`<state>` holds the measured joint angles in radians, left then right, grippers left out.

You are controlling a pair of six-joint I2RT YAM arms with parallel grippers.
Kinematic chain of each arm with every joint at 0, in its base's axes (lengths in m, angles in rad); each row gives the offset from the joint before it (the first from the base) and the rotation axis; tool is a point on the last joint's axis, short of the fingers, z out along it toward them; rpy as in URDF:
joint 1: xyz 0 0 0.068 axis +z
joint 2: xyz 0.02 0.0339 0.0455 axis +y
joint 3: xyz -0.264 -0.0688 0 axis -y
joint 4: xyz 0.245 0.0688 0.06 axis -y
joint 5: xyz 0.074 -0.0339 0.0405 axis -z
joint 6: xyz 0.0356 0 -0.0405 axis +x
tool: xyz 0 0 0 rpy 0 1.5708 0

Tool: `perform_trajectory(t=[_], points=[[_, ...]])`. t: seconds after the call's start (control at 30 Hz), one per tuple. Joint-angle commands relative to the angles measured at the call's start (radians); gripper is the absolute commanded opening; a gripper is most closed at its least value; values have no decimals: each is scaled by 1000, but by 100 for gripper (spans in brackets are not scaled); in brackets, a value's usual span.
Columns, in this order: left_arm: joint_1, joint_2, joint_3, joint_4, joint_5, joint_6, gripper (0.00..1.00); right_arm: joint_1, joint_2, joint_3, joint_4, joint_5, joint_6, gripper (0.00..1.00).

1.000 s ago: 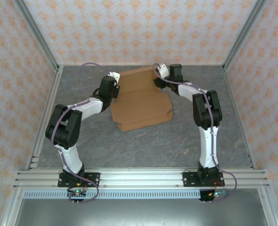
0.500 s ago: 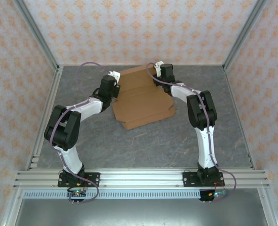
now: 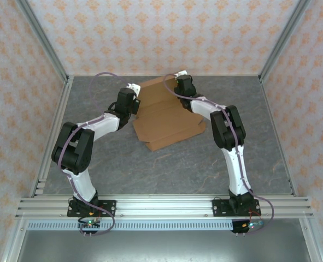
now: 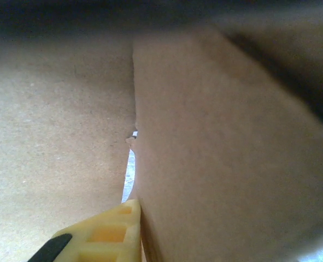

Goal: Fold the paper box

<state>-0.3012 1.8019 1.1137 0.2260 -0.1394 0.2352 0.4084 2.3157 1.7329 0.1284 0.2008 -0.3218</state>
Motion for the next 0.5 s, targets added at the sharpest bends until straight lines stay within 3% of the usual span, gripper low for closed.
perform_trajectory(t=[0.0, 0.1, 0.27, 0.47], points=[[-1, -24, 3, -15, -20, 22, 0, -7, 49, 29, -36, 195, -40, 19], [-1, -25, 5, -17, -22, 25, 0, -7, 40, 10, -21, 130, -34, 22], [-1, -23, 5, -20, -25, 25, 0, -15, -13, -35, -4, -26, -14, 35], [-1, -22, 8, -23, -30, 25, 0, -39, -76, -80, -4, -121, 23, 45]])
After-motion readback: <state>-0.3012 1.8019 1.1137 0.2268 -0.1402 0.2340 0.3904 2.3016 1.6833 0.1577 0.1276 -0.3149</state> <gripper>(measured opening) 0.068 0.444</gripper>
